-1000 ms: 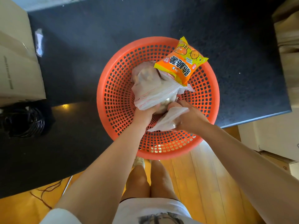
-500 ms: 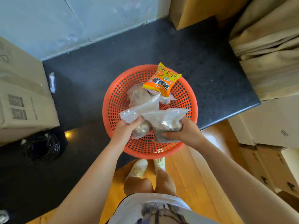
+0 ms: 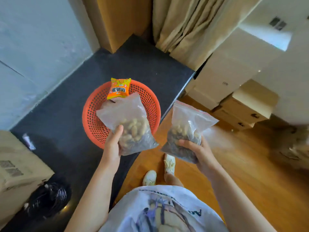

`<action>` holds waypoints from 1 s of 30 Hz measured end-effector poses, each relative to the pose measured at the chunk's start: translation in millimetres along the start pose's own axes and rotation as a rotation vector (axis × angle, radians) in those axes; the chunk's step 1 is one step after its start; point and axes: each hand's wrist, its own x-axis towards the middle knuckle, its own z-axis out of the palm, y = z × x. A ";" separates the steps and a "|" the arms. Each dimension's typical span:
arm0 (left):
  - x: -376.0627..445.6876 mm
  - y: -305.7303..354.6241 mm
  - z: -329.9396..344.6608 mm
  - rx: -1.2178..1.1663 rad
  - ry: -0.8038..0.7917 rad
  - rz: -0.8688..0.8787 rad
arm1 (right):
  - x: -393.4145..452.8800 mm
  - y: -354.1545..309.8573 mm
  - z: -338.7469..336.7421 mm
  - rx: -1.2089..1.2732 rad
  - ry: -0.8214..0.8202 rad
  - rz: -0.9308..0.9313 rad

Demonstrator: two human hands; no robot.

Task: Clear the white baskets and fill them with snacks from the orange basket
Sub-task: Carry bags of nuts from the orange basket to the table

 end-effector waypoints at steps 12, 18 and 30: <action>-100.5 -54.5 161.1 0.482 -0.609 -0.077 | -196.1 64.0 -103.4 0.377 0.619 -0.161; -193.7 -122.6 239.6 0.641 -0.914 -0.077 | -323.0 122.8 -150.0 0.591 0.937 -0.300; -433.6 -287.5 322.0 0.913 -1.301 -0.163 | -551.8 264.8 -216.1 0.896 1.509 -0.382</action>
